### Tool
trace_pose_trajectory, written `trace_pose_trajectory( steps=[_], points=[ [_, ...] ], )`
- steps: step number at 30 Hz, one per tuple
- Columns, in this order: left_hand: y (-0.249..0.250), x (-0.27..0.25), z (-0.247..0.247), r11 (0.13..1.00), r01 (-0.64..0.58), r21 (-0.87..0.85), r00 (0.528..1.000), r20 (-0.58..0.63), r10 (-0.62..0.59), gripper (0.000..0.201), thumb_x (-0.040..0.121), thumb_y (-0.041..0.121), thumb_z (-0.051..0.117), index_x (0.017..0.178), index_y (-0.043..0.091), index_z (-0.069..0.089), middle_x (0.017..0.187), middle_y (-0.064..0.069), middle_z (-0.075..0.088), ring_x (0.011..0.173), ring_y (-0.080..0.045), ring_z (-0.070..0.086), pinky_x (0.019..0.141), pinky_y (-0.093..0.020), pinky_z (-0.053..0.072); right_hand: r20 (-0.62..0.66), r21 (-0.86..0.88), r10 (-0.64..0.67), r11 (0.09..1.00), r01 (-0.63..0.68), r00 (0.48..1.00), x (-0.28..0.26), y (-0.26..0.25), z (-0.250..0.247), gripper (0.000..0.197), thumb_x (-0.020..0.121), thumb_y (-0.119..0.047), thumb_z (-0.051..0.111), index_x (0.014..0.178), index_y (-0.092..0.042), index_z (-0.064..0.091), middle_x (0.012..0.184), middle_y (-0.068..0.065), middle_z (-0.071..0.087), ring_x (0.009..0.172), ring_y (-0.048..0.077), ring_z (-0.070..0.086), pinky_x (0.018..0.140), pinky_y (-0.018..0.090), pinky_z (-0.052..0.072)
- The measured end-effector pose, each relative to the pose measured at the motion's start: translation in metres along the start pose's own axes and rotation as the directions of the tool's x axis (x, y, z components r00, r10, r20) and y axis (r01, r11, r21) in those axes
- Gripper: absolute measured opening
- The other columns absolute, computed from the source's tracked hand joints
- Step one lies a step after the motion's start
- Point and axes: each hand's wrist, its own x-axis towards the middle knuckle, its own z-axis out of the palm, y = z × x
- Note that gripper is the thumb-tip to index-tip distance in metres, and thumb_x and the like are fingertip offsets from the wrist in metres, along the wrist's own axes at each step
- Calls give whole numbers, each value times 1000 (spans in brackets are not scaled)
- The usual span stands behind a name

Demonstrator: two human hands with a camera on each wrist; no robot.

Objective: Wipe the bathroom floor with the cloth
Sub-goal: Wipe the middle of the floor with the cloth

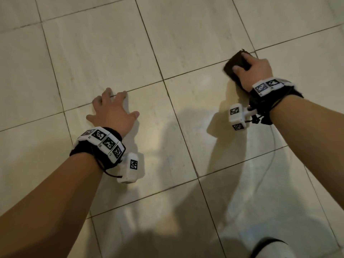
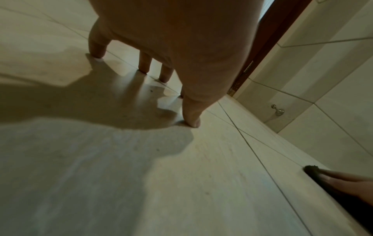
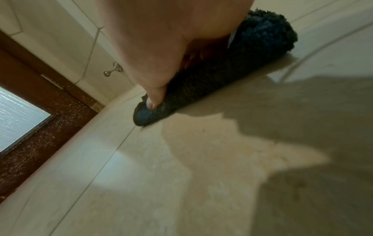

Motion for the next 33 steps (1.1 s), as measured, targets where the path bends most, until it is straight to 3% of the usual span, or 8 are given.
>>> trace_pose_trajectory(
  steps=[5,9,13,20,25,33],
  points=[
    [2,3,0,1000,-5,11,1000,3,5,64,83,52,64,139,38,38,152,1,22,138,-30,19,100,-63,32,-14,-7,52,999,-52,999,-4,-4,4,59,94,-49,54,150,-35,39,145,16,36,125,39,51,108,40,42],
    [3,4,1,1000,-9,12,1000,6,8,62,82,51,65,137,37,39,150,0,23,136,-31,20,98,-63,32,32,-17,57,998,-56,998,-19,-17,5,63,95,-50,53,153,-32,34,150,16,31,128,37,50,109,38,40],
    [4,5,0,1000,-1,9,1000,10,1,60,81,50,66,134,37,39,148,0,23,135,-31,21,98,-65,32,106,-48,-50,997,55,993,-53,-49,24,62,95,-52,52,152,-36,33,142,13,34,126,35,49,106,42,43],
    [0,2,-5,1000,-18,7,998,59,18,68,82,54,63,142,38,34,156,2,16,141,-31,15,100,-67,31,257,-164,-214,951,261,942,-104,-94,60,58,95,-51,53,149,-46,32,133,6,37,112,27,54,89,39,50],
    [-7,-3,-7,998,-59,-9,987,149,60,81,85,50,65,152,40,20,163,3,0,149,-29,0,109,-67,22,299,-154,-237,944,292,924,-129,-83,60,56,96,-49,53,148,-47,32,132,4,38,110,24,55,85,36,50],
    [-14,-21,-2,997,-78,-15,989,127,79,71,90,45,62,151,39,25,164,3,3,149,-26,4,109,-69,20,387,-164,-280,917,364,879,-171,-44,49,56,96,-48,54,148,-49,33,128,1,39,118,21,51,94,38,49]
  ],
)
